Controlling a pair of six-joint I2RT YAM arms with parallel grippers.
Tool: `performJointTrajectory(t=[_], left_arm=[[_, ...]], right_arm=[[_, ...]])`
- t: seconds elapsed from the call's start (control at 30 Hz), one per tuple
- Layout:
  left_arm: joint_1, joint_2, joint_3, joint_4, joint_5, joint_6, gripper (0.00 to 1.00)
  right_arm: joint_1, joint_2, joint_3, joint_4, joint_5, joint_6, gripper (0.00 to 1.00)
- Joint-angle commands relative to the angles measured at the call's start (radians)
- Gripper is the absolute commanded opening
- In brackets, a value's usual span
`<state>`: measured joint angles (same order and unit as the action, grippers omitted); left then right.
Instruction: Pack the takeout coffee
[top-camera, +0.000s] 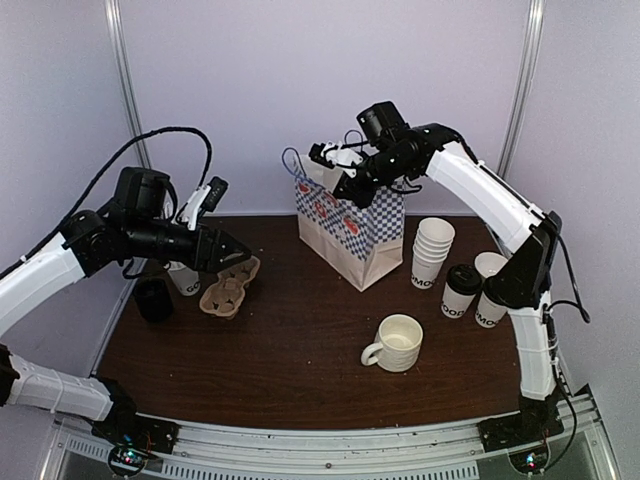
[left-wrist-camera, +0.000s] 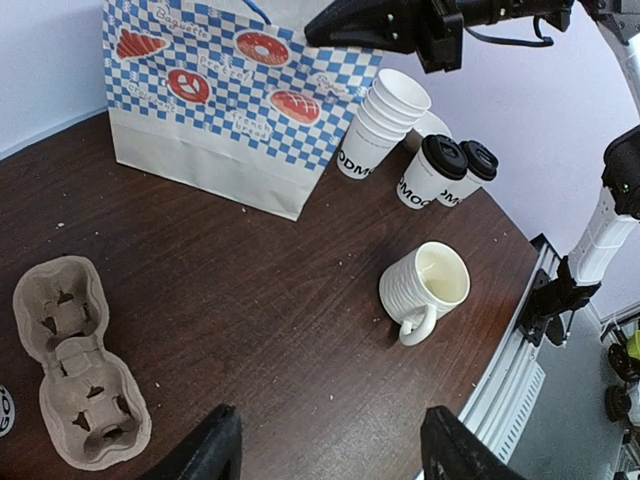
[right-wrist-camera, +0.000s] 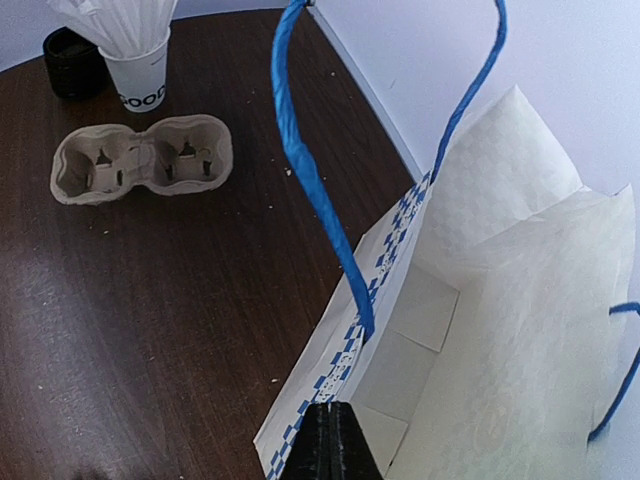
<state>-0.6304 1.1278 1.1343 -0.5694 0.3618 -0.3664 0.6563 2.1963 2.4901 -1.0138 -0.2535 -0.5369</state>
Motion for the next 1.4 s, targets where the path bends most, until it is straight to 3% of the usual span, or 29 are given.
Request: performJointTrajectory(t=[0.0,0.33,0.57,1.07,1.17,1.37], left_arm=[[-0.003,-0.046,0.014,0.01,-0.041,0.004,0.65],[-0.003,-0.091,0.056,-0.052,-0.126,0.037,0.65],[-0.003,-0.089,0.07,-0.058,-0.155,0.027,0.65],[-0.003,-0.111,0.317,-0.268,-0.271,0.123,0.69],[-0.003,-0.067,0.371,-0.355,-0.227,0.159,0.71],[-0.003,0.026,0.382,-0.378,-0.143,0.232,0.74]], right_arm=[[0.053,-0.106,-0.07,-0.038,-0.036,-0.039,0.0],[0.14,-0.331,-0.294,-0.131,-0.222,-0.159,0.0],[0.14,-0.47,-0.473,-0.149,-0.25,-0.251,0.0],[0.194,-0.605,-0.654,-0.152,-0.388,-0.208,0.0],[0.216,-0.62,-0.671,-0.16,-0.377,-0.204,0.14],[0.217,-0.617,-0.616,-0.184,-0.375,-0.185,0.24]])
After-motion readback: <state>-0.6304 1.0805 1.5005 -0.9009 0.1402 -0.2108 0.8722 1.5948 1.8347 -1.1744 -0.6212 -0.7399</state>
